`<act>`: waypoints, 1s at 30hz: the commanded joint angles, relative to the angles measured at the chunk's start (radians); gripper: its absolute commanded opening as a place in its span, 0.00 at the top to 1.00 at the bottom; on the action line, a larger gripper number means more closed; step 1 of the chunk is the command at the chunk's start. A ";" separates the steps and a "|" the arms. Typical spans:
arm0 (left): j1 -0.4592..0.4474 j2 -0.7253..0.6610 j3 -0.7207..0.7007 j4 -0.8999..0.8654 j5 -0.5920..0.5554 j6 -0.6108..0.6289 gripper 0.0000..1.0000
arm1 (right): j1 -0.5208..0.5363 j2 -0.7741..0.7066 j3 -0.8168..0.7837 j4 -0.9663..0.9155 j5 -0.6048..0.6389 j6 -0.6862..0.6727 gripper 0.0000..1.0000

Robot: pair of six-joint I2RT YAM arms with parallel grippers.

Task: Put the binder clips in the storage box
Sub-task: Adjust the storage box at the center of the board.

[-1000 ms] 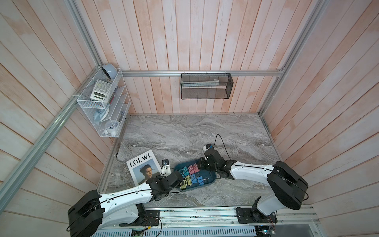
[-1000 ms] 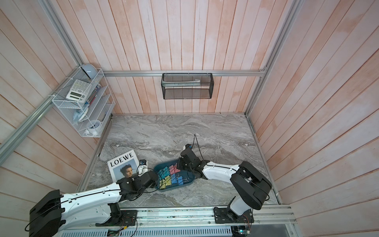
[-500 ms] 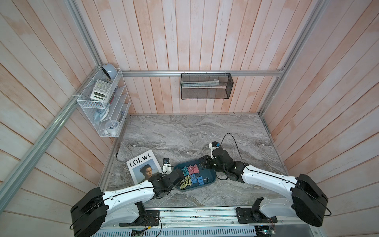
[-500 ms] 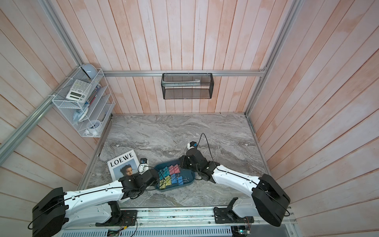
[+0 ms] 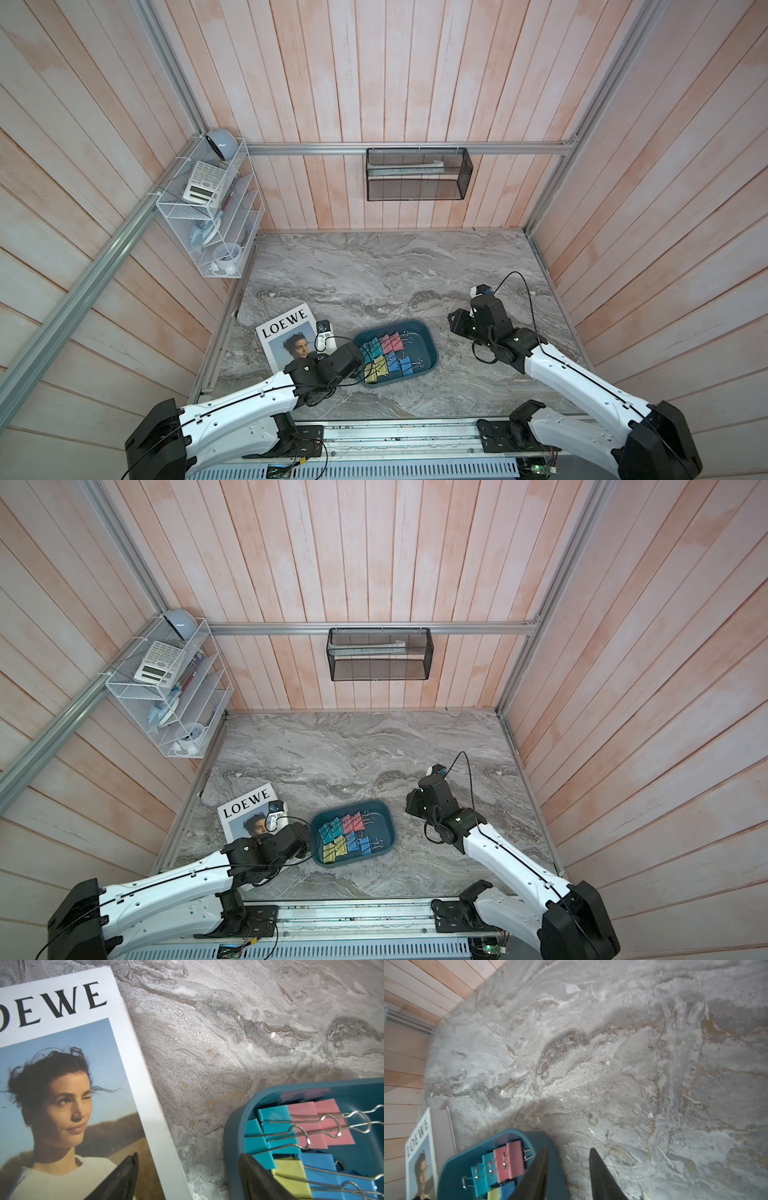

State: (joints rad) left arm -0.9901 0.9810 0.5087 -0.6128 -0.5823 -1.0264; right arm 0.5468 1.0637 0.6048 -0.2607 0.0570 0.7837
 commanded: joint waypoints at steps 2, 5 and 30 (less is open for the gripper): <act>-0.100 -0.053 0.006 -0.045 -0.004 -0.129 0.21 | -0.019 0.028 -0.003 -0.030 -0.064 -0.046 0.63; -0.191 -0.091 0.004 -0.087 -0.028 -0.230 0.31 | -0.051 0.081 0.016 -0.034 -0.091 -0.068 0.64; -0.176 0.177 -0.045 0.073 0.020 -0.360 1.00 | 0.060 0.328 0.089 -0.061 -0.282 -0.080 0.78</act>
State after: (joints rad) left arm -1.2076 1.1435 0.4618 -0.5819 -0.5777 -1.4647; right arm 0.5812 1.3960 0.7052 -0.3088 -0.2291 0.6804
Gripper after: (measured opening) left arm 0.054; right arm 0.222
